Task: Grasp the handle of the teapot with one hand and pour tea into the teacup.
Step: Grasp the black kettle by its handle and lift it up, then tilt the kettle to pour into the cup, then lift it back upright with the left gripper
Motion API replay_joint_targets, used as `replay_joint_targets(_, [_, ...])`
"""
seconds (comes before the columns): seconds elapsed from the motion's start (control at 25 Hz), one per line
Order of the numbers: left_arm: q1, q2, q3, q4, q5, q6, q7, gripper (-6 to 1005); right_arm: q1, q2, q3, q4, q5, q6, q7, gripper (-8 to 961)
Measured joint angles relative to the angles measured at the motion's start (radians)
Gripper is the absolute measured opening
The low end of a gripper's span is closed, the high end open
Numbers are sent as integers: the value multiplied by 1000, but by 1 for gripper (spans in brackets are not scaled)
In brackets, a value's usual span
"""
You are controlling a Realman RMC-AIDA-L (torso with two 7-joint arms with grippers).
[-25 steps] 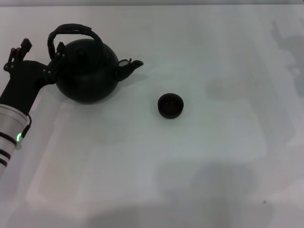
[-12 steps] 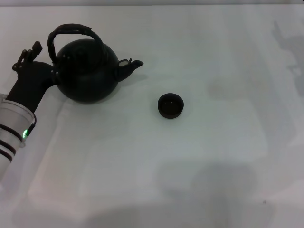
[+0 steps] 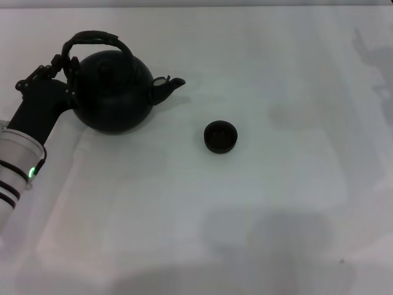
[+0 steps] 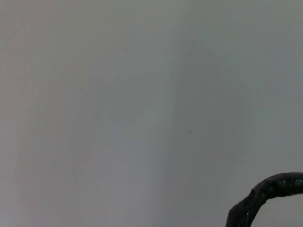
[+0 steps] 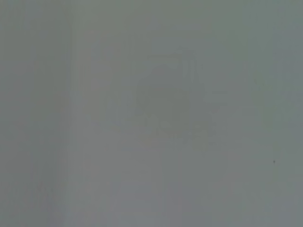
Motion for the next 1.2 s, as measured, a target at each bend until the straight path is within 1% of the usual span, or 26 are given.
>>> replay_joint_targets(0.24, [0,1,0,0,1,6,0,308,0,1,0,0,0,-3,1,842])
replay_joint_targets(0.44, [-6,4,9,13,19,67,4,115,1,2,0,1,0,-6,4,842])
replay_joint_targets(0.52, [-11,4,9,32,43,117,9,115,2,3,0,5,0,-7,8,842])
replay_joint_targets(0.64, [-20,4,9,49,64,149,12,115,3,3,0,5,0,-7,17,842])
replay_joint_targets(0.68, [-25,4,9,64,83,161,16,115,3,3,0,5,0,-7,22,842])
replay_joint_targets(0.72, [-37,4,9,94,130,176,36,115,6,3,0,5,0,-7,27,842])
replay_joint_targets(0.88, [-55,4,9,116,173,185,99,115,8,3,0,6,0,-8,28,842])
replay_joint_targets(1.08, [-80,6,11,119,201,183,264,114,13,6,21,13,0,-8,29,842])
replay_joint_targets(1.2, [-89,5,11,119,206,177,290,114,13,6,28,16,0,-9,38,842])
